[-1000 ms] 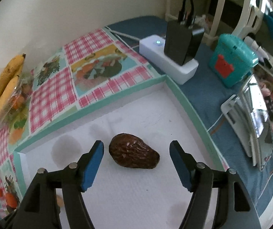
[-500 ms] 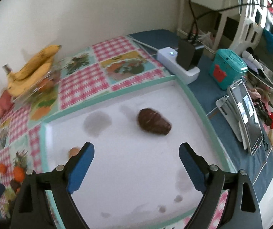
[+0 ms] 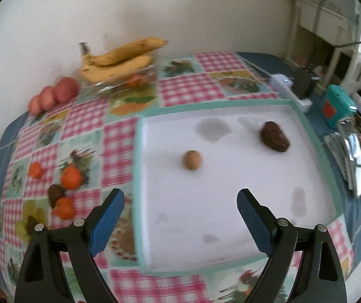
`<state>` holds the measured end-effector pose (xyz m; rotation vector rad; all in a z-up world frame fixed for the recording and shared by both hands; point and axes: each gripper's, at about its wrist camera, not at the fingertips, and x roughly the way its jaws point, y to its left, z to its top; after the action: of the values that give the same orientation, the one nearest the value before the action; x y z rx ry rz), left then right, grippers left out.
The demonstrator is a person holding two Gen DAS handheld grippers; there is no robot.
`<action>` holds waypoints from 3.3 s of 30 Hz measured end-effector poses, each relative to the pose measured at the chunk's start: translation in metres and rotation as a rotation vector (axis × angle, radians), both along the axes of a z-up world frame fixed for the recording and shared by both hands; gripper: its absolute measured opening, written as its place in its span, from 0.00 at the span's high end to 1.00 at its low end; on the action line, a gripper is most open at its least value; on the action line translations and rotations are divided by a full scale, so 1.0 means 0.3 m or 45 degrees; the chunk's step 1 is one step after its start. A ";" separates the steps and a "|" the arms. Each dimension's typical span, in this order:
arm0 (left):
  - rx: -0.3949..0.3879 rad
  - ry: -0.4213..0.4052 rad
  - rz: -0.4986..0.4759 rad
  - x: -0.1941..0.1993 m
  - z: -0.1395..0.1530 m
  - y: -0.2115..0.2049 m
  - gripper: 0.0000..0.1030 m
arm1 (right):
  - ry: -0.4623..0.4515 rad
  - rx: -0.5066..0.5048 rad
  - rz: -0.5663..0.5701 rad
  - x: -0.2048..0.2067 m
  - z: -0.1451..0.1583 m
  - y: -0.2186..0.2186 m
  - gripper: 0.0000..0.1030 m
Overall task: Organize fruits
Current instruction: 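Move the left tool back to the large green fruit, then grasp the green fruit with the left tool while the right tool grasps a small brown fruit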
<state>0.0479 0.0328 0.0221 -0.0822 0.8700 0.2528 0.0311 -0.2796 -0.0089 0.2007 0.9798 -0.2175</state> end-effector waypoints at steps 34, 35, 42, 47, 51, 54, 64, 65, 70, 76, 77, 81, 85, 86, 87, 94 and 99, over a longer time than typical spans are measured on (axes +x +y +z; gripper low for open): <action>-0.436 0.305 0.003 0.060 -0.218 0.159 0.16 | 0.137 0.106 0.402 0.067 -0.090 0.370 0.12; -0.448 0.317 0.017 0.057 -0.232 0.165 0.17 | 0.145 0.102 0.408 0.065 -0.096 0.375 0.13; -0.588 0.377 0.057 0.053 -0.290 0.184 0.24 | 0.243 0.081 0.465 0.070 -0.161 0.426 0.40; -0.603 0.425 0.072 0.053 -0.320 0.176 0.31 | 0.290 0.062 0.499 0.070 -0.195 0.454 0.45; -0.609 0.460 0.075 0.052 -0.342 0.167 0.35 | 0.326 0.047 0.523 0.072 -0.221 0.470 0.45; -0.654 0.457 0.087 0.052 -0.353 0.172 0.35 | 0.347 0.027 0.532 0.072 -0.236 0.478 0.45; -0.568 0.385 0.124 0.031 -0.301 0.201 0.40 | 0.343 -0.033 0.561 0.069 -0.240 0.504 0.45; -0.562 0.377 0.128 0.031 -0.298 0.204 0.40 | 0.343 -0.030 0.560 0.069 -0.239 0.502 0.45; -0.593 0.411 0.107 0.043 -0.329 0.195 0.39 | 0.343 -0.043 0.560 0.068 -0.238 0.498 0.45; -0.642 0.426 0.093 0.062 -0.366 0.171 0.44 | 0.330 -0.086 0.577 0.074 -0.244 0.526 0.46; -0.663 0.424 0.094 0.061 -0.368 0.173 0.47 | 0.328 -0.088 0.583 0.075 -0.244 0.532 0.49; -0.683 0.417 0.089 0.062 -0.366 0.171 0.51 | 0.320 -0.101 0.609 0.074 -0.243 0.559 0.60; -0.681 0.416 0.089 0.064 -0.361 0.171 0.51 | 0.312 -0.116 0.631 0.072 -0.242 0.580 0.77; -0.679 0.413 0.093 0.065 -0.360 0.173 0.51 | 0.313 -0.113 0.629 0.073 -0.242 0.579 0.77; -0.676 0.405 0.099 0.064 -0.356 0.177 0.52 | 0.313 -0.105 0.629 0.076 -0.243 0.577 0.77; -0.662 0.304 0.119 0.053 -0.290 0.207 0.52 | 0.313 -0.051 0.580 0.087 -0.228 0.517 0.78; -0.655 0.215 0.093 0.048 -0.222 0.203 0.52 | 0.248 0.006 0.498 0.094 -0.169 0.441 0.78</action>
<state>0.0622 0.0937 -0.0446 -0.5785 1.0855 0.0992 0.0593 -0.1472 -0.0596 -0.0108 1.1914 0.1261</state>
